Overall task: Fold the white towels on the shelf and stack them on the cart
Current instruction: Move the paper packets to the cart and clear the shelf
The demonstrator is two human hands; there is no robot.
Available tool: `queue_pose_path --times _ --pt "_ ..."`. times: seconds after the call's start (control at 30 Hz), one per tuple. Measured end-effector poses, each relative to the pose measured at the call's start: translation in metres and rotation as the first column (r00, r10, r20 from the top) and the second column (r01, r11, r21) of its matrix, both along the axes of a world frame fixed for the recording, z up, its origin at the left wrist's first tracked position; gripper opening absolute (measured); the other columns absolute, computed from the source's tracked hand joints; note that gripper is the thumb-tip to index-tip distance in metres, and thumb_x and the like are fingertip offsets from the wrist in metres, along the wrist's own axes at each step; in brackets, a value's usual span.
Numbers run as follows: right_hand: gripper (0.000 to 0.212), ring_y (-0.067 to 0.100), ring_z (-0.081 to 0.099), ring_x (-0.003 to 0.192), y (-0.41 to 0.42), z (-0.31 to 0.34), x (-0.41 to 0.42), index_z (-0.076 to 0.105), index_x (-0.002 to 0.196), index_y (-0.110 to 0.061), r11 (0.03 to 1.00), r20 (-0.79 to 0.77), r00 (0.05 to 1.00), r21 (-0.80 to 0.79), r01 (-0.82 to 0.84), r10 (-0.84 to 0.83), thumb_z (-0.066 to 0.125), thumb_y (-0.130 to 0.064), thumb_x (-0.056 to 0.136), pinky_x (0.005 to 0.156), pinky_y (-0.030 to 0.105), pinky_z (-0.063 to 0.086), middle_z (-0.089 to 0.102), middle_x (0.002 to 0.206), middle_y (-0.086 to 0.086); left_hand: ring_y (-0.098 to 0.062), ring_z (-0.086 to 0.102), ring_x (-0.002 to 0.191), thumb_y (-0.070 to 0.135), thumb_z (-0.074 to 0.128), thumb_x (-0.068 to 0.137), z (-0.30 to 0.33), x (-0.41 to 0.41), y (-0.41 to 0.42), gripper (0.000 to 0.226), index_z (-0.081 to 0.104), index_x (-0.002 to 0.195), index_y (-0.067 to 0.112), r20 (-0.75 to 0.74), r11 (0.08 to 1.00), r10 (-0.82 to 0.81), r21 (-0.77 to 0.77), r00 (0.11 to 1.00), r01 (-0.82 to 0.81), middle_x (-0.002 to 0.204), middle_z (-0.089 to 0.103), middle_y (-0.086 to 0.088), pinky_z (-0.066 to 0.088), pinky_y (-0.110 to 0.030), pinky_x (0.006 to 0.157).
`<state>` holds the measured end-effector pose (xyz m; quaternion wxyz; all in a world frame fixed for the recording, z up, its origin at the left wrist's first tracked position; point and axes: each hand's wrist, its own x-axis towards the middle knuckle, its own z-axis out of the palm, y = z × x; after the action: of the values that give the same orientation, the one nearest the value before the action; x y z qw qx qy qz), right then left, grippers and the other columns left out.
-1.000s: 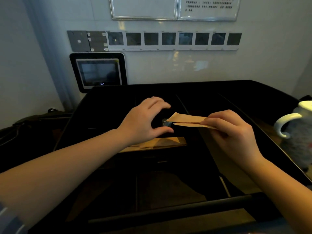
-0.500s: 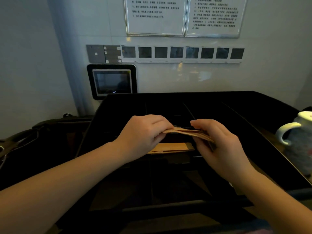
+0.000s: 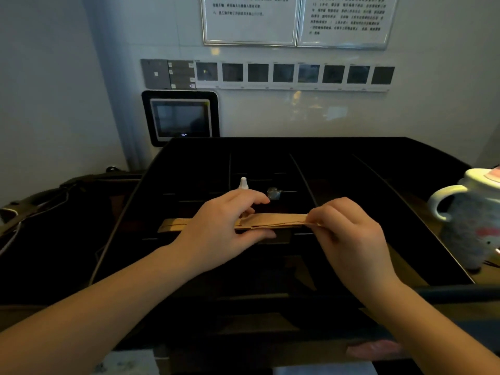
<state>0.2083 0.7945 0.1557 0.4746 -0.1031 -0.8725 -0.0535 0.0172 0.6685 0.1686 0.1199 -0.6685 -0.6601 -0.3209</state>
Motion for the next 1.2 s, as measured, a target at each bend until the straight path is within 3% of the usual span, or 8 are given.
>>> queue_pose_path --times 0.17,0.23,0.37,0.53,0.67,0.8,0.93,1.2 --pt "0.009 0.013 0.052 0.070 0.004 -0.006 0.009 0.064 0.080 -0.006 0.997 0.011 1.000 -0.072 -0.020 0.020 0.061 -0.014 0.081 0.053 0.023 0.044 0.059 0.078 0.004 -0.002 0.058 0.095 0.035 0.054 0.087 -0.006 0.036 -0.002 0.029 0.067 0.109 0.021 -0.062 0.995 0.096 0.038 0.993 -0.094 0.105 0.063 0.011 0.047 -0.014 0.083" --pt "0.011 0.010 0.051 0.071 0.008 -0.009 0.013 0.064 0.082 -0.007 0.997 0.050 0.998 -0.072 -0.039 0.043 0.061 -0.018 0.081 0.054 0.020 0.042 0.060 0.080 0.003 -0.004 0.060 0.095 0.029 0.055 0.087 -0.012 0.046 -0.005 0.026 0.069 0.106 0.018 -0.088 0.986 0.161 0.052 0.983 -0.157 0.104 0.065 0.007 0.050 -0.015 0.081" --pt "0.016 0.013 0.060 0.084 0.014 -0.012 0.023 0.069 0.094 -0.012 0.989 0.181 0.973 -0.062 -0.131 0.140 0.059 -0.019 0.083 0.066 0.021 0.050 0.064 0.092 0.000 -0.014 0.066 0.090 0.025 0.058 0.084 -0.022 0.056 -0.011 0.024 0.073 0.100 0.015 -0.185 0.969 0.242 0.107 0.953 -0.225 0.101 0.070 0.001 0.057 -0.030 0.073" --pt "0.016 0.015 0.061 0.076 0.013 -0.013 0.021 0.070 0.085 -0.014 0.993 0.273 0.956 0.008 -0.117 0.110 0.056 -0.019 0.084 0.061 0.021 0.047 0.064 0.085 0.001 -0.018 0.054 0.104 0.026 0.056 0.085 -0.034 0.052 -0.012 0.028 0.071 0.109 0.023 -0.358 0.945 0.313 0.023 0.880 -0.327 0.112 0.061 0.001 0.045 -0.031 0.082" --pt "0.014 0.015 0.062 0.073 0.011 -0.014 0.011 0.069 0.082 -0.017 0.995 0.336 0.937 -0.018 -0.098 0.098 0.055 -0.020 0.083 0.057 0.024 0.051 0.064 0.083 -0.002 -0.010 0.053 0.101 0.022 0.063 0.085 -0.038 0.044 -0.009 0.028 0.068 0.111 0.029 -0.294 0.934 0.320 -0.060 0.900 -0.352 0.106 0.061 0.011 0.037 -0.024 0.085" --pt "0.008 0.011 0.061 0.071 0.012 -0.015 0.000 0.068 0.082 -0.020 0.996 0.392 0.917 -0.055 -0.064 0.080 0.060 -0.019 0.082 0.057 0.019 0.048 0.064 0.083 -0.005 -0.002 0.053 0.106 0.035 0.050 0.090 -0.037 0.035 -0.003 0.028 0.066 0.113 0.035 -0.224 0.951 0.243 -0.138 0.944 -0.278 0.110 0.063 0.018 0.044 -0.027 0.093" --pt "0.006 0.011 0.057 0.067 0.014 -0.015 -0.008 0.066 0.077 -0.022 0.998 0.438 0.898 -0.060 -0.015 0.040 0.065 -0.017 0.081 0.055 0.016 0.039 0.060 0.079 -0.006 -0.005 0.057 0.102 0.033 0.058 0.088 -0.038 0.027 0.003 0.020 0.070 0.104 0.035 -0.281 0.953 0.211 -0.156 0.936 -0.261 0.103 0.067 0.017 0.047 -0.032 0.090" --pt "0.006 0.009 0.051 0.096 0.021 -0.016 -0.016 0.065 0.091 -0.030 0.993 0.587 0.809 -0.107 0.043 0.028 0.059 -0.031 0.089 0.080 0.025 0.050 0.061 0.094 -0.010 -0.005 0.055 0.104 0.038 0.065 0.082 -0.045 0.019 0.014 0.010 0.069 0.091 0.040 -0.376 0.935 0.225 -0.176 0.899 -0.307 0.100 0.066 0.020 0.038 -0.033 0.093"
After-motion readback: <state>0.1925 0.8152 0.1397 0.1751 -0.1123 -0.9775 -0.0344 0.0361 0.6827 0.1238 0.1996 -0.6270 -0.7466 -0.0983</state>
